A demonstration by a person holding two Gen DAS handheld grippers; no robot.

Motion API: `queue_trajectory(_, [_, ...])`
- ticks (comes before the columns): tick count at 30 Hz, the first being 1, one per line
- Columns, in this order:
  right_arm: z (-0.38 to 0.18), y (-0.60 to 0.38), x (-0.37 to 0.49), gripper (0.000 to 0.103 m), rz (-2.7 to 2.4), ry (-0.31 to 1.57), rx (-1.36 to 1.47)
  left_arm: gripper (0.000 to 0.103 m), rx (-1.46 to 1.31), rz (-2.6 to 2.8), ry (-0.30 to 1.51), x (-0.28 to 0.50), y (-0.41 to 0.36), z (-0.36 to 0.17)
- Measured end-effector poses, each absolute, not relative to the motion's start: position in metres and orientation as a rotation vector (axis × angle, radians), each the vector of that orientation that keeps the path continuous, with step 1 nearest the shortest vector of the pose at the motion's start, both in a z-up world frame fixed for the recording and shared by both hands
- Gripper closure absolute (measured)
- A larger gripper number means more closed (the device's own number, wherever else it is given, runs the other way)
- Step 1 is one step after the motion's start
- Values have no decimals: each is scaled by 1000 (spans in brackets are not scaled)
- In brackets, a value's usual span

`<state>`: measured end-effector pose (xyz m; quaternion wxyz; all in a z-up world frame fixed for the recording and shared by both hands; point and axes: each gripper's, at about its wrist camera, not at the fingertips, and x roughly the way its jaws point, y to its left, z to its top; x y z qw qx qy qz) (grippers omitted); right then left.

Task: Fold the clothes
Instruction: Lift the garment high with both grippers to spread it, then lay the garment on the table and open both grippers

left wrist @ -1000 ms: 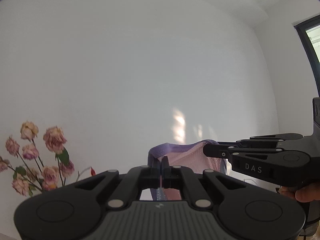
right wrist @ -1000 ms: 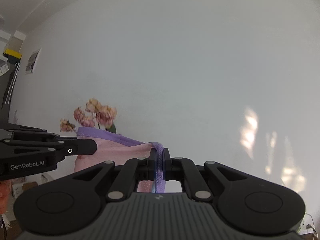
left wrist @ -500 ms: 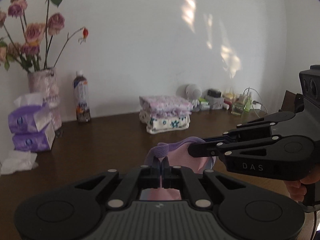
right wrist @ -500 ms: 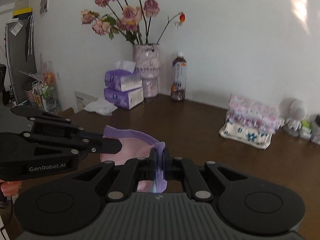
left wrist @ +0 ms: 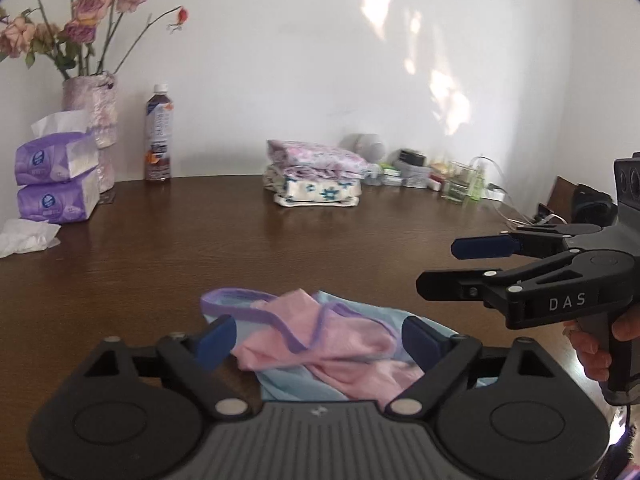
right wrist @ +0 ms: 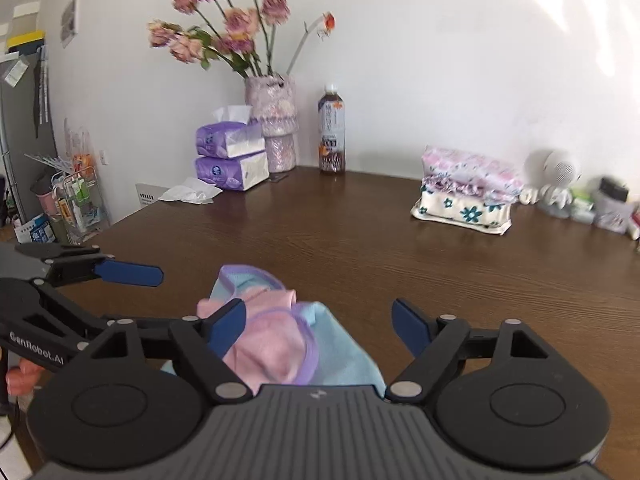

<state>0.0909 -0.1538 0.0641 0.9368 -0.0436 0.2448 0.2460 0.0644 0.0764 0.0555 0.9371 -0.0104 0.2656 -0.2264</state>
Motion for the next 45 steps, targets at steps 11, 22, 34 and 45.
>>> queue_trajectory(11, [30,-200,4,19,473,538,-82,13,44,-571,678,27,32,23])
queue_trajectory(22, [8,-220,-29,69,503,624,-21,46,101,-546,684,28,15,10])
queue_trajectory(34, [20,-194,3,101,524,514,46,90,-10,-480,611,43,39,21])
queue_trajectory(45, [120,-179,89,103,529,294,10,99,-23,-426,388,87,57,103])
